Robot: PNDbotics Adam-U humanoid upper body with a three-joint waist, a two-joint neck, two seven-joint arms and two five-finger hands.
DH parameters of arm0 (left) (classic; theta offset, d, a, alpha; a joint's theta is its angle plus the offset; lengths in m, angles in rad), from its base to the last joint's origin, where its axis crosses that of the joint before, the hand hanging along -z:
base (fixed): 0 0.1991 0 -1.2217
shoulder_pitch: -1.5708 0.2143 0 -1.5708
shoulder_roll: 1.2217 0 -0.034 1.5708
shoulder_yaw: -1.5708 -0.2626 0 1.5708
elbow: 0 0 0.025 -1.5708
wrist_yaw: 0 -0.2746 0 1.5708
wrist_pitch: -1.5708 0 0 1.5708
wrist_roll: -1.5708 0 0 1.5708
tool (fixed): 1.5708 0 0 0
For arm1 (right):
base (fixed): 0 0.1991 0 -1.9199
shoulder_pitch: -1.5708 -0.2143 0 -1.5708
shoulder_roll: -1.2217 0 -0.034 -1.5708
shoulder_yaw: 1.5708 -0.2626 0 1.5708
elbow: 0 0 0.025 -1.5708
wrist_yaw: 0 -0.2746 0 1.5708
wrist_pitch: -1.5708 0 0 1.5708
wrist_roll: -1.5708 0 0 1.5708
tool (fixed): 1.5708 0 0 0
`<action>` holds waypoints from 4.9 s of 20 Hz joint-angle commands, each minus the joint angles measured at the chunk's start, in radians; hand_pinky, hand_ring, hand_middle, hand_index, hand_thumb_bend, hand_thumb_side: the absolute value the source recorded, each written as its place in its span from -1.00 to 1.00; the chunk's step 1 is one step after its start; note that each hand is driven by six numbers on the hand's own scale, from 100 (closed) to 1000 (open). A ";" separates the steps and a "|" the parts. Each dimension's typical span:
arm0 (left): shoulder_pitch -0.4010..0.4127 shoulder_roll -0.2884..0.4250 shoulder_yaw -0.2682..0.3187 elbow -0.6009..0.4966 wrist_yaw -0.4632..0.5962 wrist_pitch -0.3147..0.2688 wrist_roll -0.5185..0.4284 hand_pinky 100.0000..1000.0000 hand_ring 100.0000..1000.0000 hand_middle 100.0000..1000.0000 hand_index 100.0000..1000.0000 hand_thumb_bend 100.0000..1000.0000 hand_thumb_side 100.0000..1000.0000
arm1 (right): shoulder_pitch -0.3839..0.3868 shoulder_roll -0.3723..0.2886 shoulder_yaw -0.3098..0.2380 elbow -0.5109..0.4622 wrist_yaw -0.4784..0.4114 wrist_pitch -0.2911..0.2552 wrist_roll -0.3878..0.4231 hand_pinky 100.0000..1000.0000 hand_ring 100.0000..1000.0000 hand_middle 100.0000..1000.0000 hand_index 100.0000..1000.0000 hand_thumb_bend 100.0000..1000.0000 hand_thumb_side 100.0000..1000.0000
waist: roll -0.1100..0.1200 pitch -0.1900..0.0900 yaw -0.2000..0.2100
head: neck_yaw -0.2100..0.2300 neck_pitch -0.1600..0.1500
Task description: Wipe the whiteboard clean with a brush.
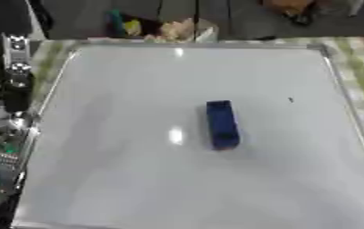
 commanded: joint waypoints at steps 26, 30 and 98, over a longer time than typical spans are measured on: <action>-0.032 -0.003 -0.030 -0.017 0.016 0.000 -0.035 0.72 0.82 0.82 0.96 -0.57 1.00 | -0.230 -0.069 0.156 -0.015 0.079 0.067 0.371 0.57 0.69 0.70 0.75 -1.00 1.00 | -0.026 -0.056 0.032 | -0.031 0.007; -0.032 -0.007 -0.034 -0.017 0.020 0.001 -0.041 0.72 0.82 0.82 0.96 -0.58 1.00 | -0.294 -0.049 0.173 -0.015 0.095 0.109 0.480 0.58 0.69 0.70 0.75 -1.00 1.00 | -0.029 -0.065 0.038 | -0.039 0.017; -0.052 -0.021 -0.051 -0.017 0.038 -0.009 -0.052 0.70 0.81 0.79 0.92 -0.59 1.00 | -0.500 0.354 0.416 0.412 0.526 0.077 0.997 0.32 0.51 0.24 0.58 -0.26 1.00 | -0.043 -0.096 0.062 | -0.086 0.010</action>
